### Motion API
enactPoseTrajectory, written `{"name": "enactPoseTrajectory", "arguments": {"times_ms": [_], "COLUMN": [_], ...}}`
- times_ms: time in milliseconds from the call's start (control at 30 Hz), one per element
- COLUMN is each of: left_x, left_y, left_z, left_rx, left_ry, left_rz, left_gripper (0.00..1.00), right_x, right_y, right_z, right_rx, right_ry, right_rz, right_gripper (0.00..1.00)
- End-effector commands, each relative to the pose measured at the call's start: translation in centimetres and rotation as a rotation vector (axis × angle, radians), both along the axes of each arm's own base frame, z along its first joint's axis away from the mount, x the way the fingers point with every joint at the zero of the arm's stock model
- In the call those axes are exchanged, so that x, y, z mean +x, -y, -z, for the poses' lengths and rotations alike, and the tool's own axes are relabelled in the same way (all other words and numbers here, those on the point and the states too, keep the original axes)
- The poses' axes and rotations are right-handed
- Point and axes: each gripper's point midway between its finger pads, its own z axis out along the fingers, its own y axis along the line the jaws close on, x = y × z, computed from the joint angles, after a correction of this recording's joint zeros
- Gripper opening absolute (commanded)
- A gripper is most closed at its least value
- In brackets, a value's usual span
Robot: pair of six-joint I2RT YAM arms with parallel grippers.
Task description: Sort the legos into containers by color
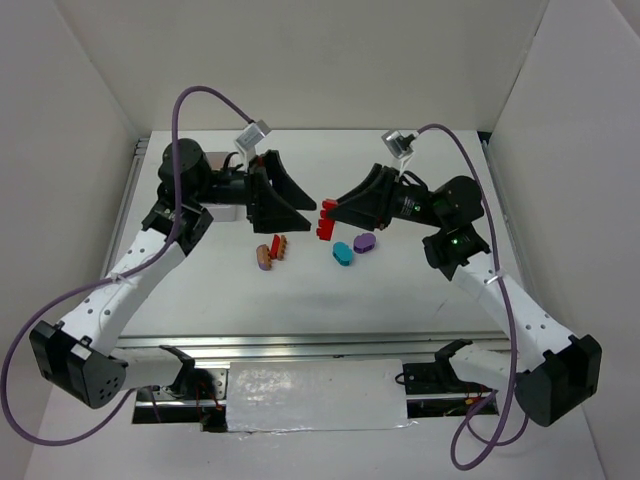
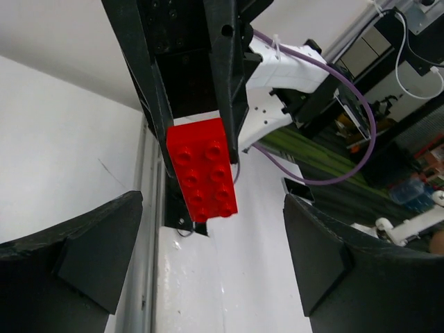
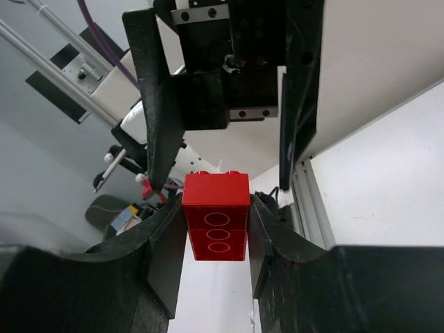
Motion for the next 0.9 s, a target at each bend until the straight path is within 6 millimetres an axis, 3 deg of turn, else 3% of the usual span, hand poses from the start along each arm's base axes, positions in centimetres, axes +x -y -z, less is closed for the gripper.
{"name": "enactPoseTrajectory", "arguments": {"times_ms": [0, 100, 300, 333, 467, 567, 767, 867], "left_x": [-1.2, -0.9, -1.9, -2.2, -2.3, -2.4, -2.6, -2.9], "left_y": [0.7, 1.3, 1.3, 1.4, 1.7, 1.9, 2.4, 2.4], "left_z": [-1.5, -1.0, -1.9, -1.9, -1.5, -1.7, -2.3, -2.6], "left_rx": [-0.006, 0.030, -0.001, 0.001, 0.011, 0.003, -0.014, -0.027], "left_ry": [0.030, 0.038, 0.038, 0.033, 0.017, 0.016, 0.018, 0.032], "left_rz": [0.044, 0.039, 0.083, 0.098, 0.106, 0.113, 0.141, 0.157], "left_gripper": [0.94, 0.90, 0.79, 0.72, 0.65, 0.52, 0.48, 0.20], "right_x": [-1.6, -1.3, -0.4, 0.0, -0.2, -0.2, -0.3, -0.2], "right_y": [-0.4, -0.7, -0.6, -0.5, -0.5, -0.7, -1.1, -1.1], "right_z": [-3.2, -3.3, -3.4, -3.6, -4.2, -4.2, -4.1, -4.0], "right_rx": [0.063, 0.047, 0.045, 0.049, 0.053, 0.050, 0.048, 0.047], "right_ry": [0.132, 0.162, 0.169, 0.169, 0.185, 0.188, 0.194, 0.195], "right_rz": [-0.003, 0.042, 0.117, 0.140, 0.140, 0.140, 0.135, 0.140], "right_gripper": [0.00, 0.00, 0.00, 0.00, 0.00, 0.00, 0.00, 0.00]}}
